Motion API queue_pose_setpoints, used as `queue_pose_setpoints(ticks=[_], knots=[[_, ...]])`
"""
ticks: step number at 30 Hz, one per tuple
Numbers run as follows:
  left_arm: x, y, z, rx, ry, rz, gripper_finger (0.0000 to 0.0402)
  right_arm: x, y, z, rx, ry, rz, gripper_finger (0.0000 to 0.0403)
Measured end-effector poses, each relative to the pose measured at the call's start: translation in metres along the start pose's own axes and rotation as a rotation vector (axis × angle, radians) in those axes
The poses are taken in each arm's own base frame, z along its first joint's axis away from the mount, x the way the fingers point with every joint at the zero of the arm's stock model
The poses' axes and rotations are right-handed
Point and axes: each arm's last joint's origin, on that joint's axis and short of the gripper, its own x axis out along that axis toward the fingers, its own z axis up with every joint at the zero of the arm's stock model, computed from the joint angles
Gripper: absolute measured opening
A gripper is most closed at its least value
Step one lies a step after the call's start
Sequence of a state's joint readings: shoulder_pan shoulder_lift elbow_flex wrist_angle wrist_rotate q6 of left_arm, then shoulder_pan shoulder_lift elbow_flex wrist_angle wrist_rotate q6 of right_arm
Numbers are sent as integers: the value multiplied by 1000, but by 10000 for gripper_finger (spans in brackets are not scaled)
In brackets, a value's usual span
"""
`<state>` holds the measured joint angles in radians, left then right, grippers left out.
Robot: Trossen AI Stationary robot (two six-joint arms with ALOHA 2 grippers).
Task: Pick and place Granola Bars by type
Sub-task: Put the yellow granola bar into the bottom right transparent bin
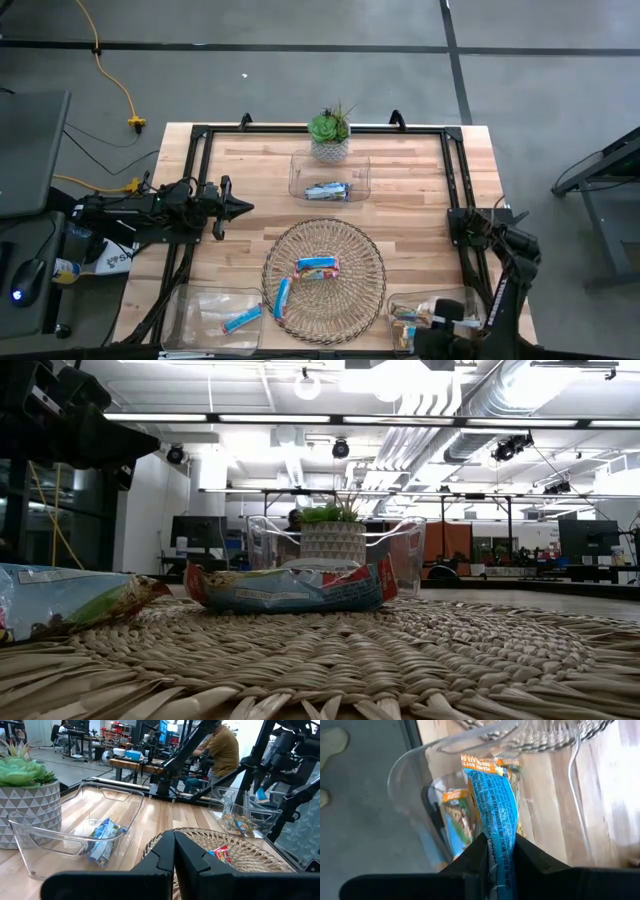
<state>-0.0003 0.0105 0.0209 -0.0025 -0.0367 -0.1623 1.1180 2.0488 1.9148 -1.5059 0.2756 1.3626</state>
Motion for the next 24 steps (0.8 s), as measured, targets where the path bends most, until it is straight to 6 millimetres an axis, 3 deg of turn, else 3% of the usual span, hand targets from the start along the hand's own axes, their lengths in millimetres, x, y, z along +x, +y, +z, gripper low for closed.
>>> queue_pose_setpoints(ticks=[13,20,24], knots=[[0,0,0,0,0,0,1,5,-4,3,-12,-81,-92,55],[0,0,0,0,0,0,1,4,-3,-7,-17,-95,-90,55],[0,0,0,0,0,0,1,21,-5,-22,15,-63,-70,55]])
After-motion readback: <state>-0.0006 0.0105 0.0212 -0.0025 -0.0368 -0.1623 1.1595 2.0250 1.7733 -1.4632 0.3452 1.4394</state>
